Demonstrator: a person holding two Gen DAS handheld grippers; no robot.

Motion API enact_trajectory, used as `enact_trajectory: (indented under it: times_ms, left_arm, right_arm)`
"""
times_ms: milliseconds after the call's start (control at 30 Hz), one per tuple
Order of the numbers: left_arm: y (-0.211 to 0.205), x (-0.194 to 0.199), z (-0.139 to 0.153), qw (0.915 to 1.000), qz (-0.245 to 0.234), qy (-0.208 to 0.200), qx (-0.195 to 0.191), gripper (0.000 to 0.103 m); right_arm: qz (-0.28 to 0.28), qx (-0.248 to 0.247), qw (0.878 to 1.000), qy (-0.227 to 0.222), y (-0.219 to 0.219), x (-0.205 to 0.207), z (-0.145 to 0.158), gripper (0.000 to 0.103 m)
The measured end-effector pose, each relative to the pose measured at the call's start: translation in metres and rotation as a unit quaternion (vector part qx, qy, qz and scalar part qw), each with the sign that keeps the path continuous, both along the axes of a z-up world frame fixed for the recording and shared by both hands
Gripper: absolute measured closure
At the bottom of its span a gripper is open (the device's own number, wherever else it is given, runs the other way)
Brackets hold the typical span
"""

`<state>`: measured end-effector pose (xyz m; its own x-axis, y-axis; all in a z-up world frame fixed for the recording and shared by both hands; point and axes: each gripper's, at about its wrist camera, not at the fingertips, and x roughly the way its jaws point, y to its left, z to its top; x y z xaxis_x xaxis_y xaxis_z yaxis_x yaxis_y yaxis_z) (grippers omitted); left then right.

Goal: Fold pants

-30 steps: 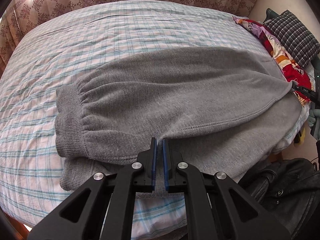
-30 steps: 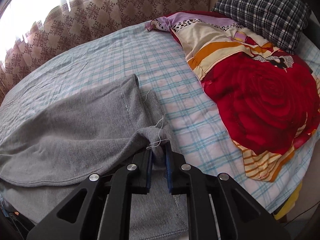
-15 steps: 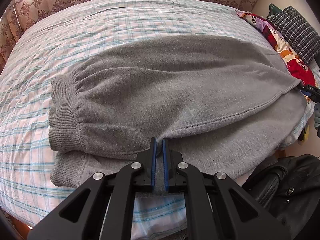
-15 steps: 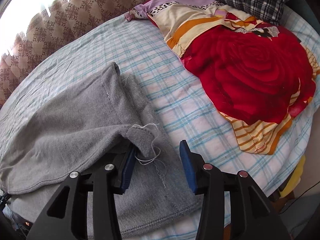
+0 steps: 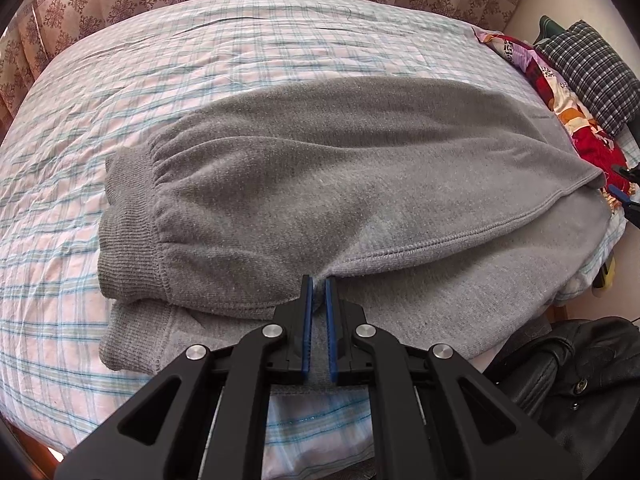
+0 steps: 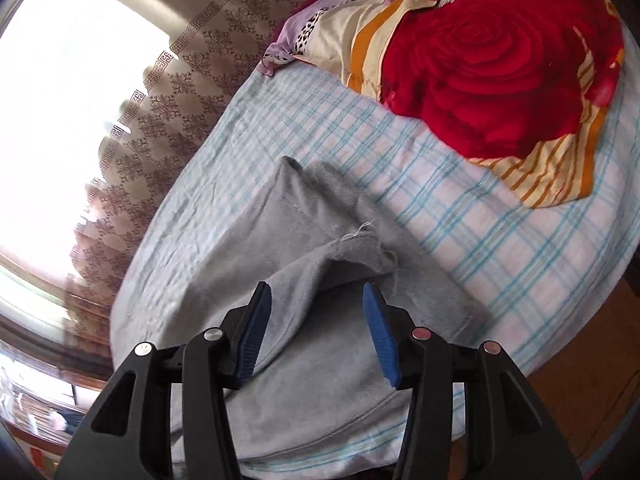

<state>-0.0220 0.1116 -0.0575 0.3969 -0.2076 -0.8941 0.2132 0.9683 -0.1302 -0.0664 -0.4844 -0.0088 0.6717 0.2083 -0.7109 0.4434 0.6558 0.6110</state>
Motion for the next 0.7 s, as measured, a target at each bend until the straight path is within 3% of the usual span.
enact_trajectory:
  times_ms: [100,233,300,367,433,533,700]
  left_arm:
    - [0.000,-0.001,0.001,1.0000,0.000,-0.002,-0.002,0.098]
    - [0.001,-0.002,0.003,1.0000,0.002,-0.007,-0.006,0.098]
    - [0.001,-0.002,0.005,0.9999,0.001,-0.009,-0.006,0.098]
    - [0.002,-0.002,0.008,0.9999,0.003,-0.012,-0.008,0.098]
    - [0.003,-0.001,0.010,0.9998,0.005,-0.014,-0.011,0.098]
    - [0.003,0.000,0.017,0.9997,0.001,-0.020,-0.011,0.098]
    - [0.006,-0.010,0.040,0.9988,-0.005,-0.048,-0.004,0.098]
  right_arm:
    - [-0.003,0.034,0.999,0.009,0.003,0.016,-0.014,0.054]
    - [-0.022,0.039,0.999,0.029,-0.002,0.041,-0.032,0.054]
    - [-0.031,0.032,0.998,0.040,-0.005,0.050,-0.039,0.068]
    - [-0.033,0.007,0.998,0.054,-0.003,0.057,-0.040,0.091]
    - [-0.024,-0.016,0.999,0.043,0.001,0.057,-0.031,0.097]
    - [-0.015,-0.060,0.998,0.010,0.008,0.050,-0.002,0.098]
    - [-0.028,-0.080,0.996,-0.036,0.009,0.017,0.043,0.098]
